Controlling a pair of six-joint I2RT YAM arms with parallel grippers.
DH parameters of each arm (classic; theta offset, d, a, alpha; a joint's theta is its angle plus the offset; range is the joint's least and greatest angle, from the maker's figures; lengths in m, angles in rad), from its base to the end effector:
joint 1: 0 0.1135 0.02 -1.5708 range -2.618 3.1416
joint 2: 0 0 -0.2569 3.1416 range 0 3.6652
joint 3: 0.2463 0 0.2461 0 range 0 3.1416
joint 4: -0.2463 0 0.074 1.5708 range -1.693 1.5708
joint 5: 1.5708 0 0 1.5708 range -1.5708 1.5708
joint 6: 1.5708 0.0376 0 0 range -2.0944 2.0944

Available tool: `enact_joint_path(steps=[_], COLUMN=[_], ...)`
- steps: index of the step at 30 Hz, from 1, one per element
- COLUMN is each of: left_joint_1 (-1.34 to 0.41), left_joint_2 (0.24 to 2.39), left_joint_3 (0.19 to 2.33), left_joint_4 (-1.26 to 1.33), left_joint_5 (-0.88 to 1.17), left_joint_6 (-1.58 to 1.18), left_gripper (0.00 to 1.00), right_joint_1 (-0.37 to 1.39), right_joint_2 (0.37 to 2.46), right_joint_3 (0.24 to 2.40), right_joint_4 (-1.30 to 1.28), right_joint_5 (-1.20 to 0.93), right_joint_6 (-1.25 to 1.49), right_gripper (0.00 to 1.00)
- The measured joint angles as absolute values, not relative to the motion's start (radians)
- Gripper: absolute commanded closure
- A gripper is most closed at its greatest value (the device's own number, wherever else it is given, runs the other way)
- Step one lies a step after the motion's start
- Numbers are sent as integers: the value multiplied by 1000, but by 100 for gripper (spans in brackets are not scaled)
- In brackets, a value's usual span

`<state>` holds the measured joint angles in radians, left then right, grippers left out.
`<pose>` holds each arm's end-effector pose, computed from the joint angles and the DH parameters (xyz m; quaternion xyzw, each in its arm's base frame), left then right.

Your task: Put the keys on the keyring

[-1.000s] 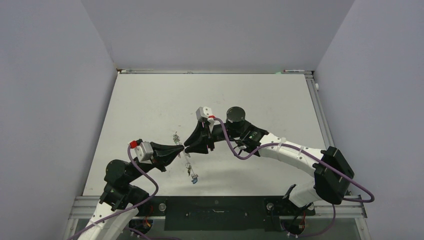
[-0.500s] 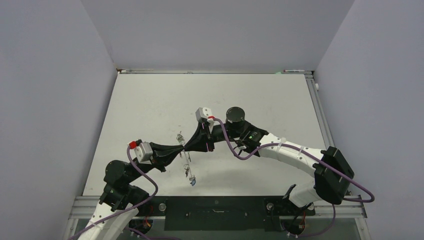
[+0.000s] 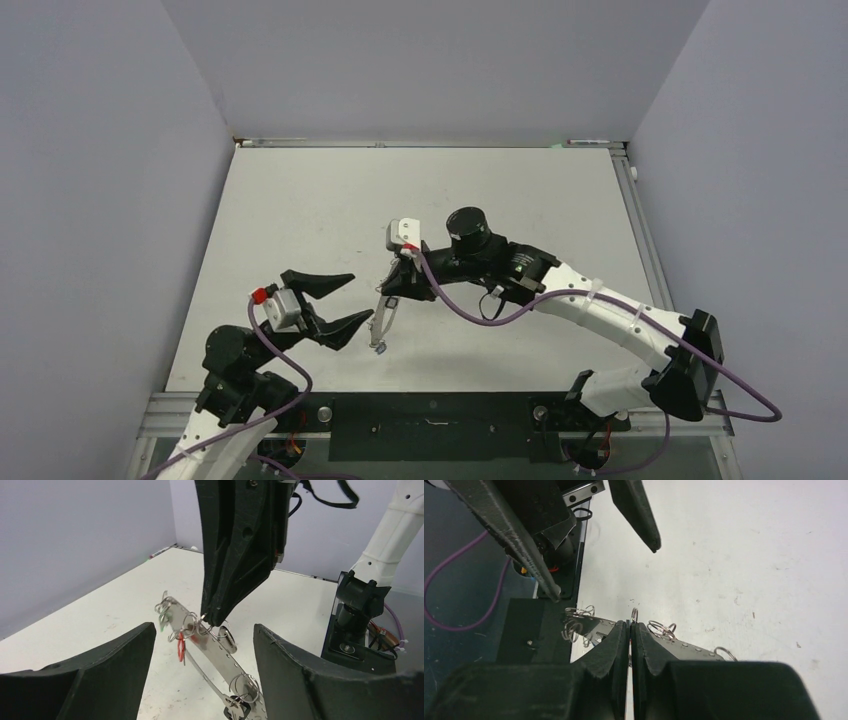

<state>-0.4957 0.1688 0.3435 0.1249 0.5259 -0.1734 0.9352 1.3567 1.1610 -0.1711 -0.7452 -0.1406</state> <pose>0.0729 -0.0609 0.2887 0.2984 0.5323 -0.4009 0.6833 0.1612 0.2614 0.3405 -0.5703 0.5536 0.4808 0.3703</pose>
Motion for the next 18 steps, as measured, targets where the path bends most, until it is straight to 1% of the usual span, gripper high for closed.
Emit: enact_joint_path(steps=[4, 9, 18], left_joint_1=[-513, -552, -625], left_joint_2=[168, 223, 419], left_joint_3=[368, 447, 666], left_joint_4=[101, 40, -187], left_joint_5=[525, 582, 720], left_joint_6=[-143, -76, 91], left_gripper=[39, 49, 51], right_joint_1=[1002, 1048, 1065], right_joint_2=[1317, 1293, 1237], right_joint_3=[1208, 1257, 1258], right_joint_4=[-304, -426, -510], right_joint_5=[-642, -575, -541], right_joint_6=[-225, -297, -342], right_gripper=[95, 95, 95])
